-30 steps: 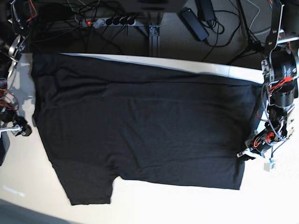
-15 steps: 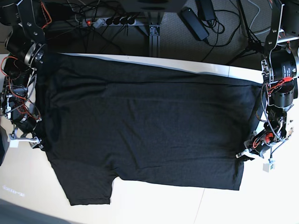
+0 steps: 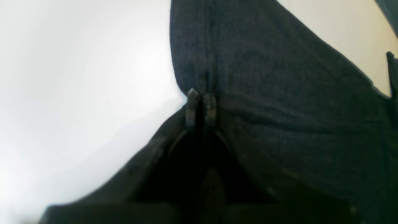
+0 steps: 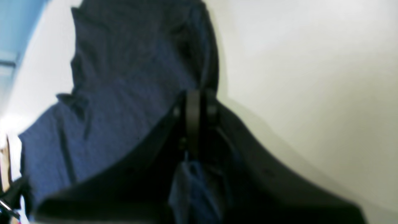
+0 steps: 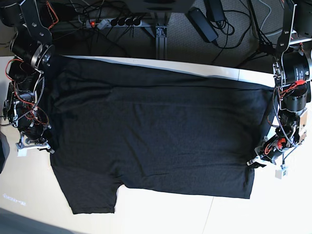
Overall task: Fold the T-shirt properly
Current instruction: 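Grasp the shirt's folded edge again with both grippers, then fold the grasped edge over the shirt body and release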
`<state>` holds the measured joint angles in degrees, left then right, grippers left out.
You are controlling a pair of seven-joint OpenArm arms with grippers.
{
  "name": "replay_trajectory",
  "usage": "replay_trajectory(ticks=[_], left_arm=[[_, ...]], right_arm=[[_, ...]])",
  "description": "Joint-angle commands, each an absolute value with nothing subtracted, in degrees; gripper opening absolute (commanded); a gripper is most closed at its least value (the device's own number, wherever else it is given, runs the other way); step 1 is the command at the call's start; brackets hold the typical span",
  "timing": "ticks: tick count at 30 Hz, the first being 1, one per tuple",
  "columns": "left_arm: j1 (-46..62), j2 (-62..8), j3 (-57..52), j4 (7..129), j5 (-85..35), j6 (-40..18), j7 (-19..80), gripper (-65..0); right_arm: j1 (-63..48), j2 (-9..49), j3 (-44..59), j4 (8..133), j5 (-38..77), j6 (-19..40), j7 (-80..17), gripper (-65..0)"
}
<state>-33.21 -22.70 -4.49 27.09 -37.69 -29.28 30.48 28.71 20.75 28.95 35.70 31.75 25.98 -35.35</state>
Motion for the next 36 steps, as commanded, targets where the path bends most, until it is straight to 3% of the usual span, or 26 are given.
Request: replay_trajectory(ticks=[1, 3, 11, 18, 36], left_arm=[[-34.30, -23.97, -4.40, 27.62, -38.81, -31.94, 32.27, -65.0], [-34.41, -25.32, -4.40, 28.67, -42.61, -35.77, 34.02, -65.0], [-34.22, -31.57, -4.40, 33.08, -51.29, -40.00, 39.11, -65.0], [-32.49, -35.22, -4.40, 37.21, -60.12, -40.00, 47.59, -65.0], [-12.86, -37.82, -4.43, 58.67, -62.65, -40.00, 50.00, -65.0]], right_arm=[[29.50, 21.23, 28.73, 37.39, 31.09, 30.92, -37.21, -65.0], [29.41, 21.32, 28.73, 39.97, 31.88, 30.94, -39.31, -65.0], [27.27, 25.50, 25.28, 46.24, 43.42, 32.86, -46.87, -65.0], [22.74, 29.91, 23.92, 50.85, 49.89, 33.54, -51.59, -65.0], [6.44, 33.36, 24.14, 60.66, 53.93, 33.87, -52.99, -65.0]])
